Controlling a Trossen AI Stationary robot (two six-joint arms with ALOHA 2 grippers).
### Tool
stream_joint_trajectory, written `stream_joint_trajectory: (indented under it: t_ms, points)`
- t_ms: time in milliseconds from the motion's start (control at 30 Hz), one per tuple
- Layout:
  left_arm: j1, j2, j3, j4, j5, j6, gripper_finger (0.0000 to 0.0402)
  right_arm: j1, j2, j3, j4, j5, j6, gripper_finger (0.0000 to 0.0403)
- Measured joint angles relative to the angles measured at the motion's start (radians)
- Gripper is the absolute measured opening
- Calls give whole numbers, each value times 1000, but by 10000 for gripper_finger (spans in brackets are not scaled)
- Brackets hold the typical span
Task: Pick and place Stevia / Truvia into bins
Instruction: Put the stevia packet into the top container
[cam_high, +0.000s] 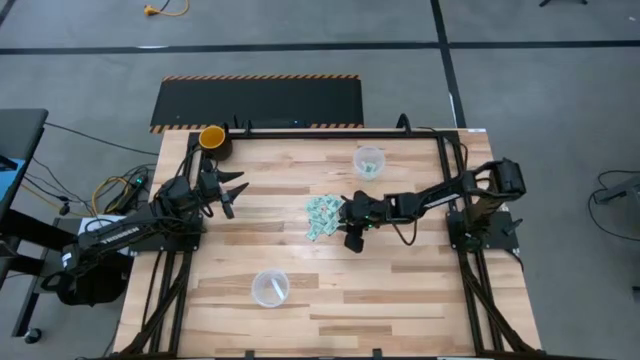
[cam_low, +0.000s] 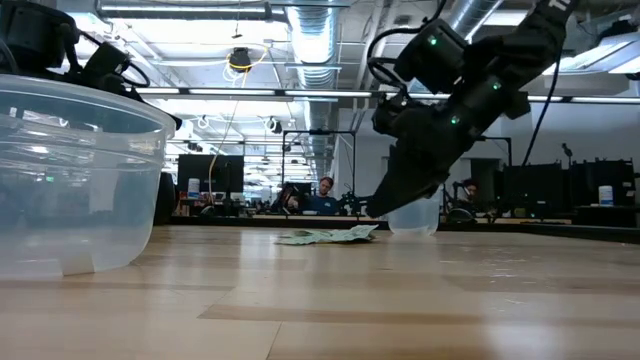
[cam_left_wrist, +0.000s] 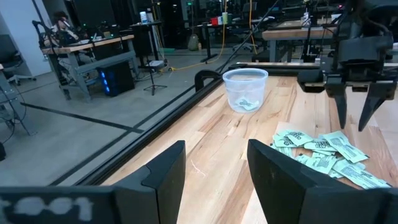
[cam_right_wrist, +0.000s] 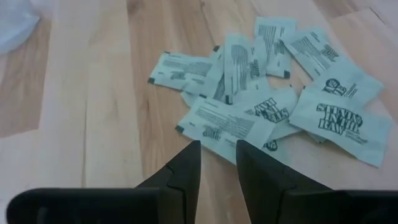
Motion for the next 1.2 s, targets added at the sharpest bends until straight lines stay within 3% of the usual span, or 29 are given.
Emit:
stream_joint_trajectory:
  t_ms: [667,1200]
  points:
    - [0,0,0,0,-1,0,163,-31,3,0,-11,0,7,96]
    - [0,0,0,0,-3,0,163,-31,107,4,48,0,24,96]
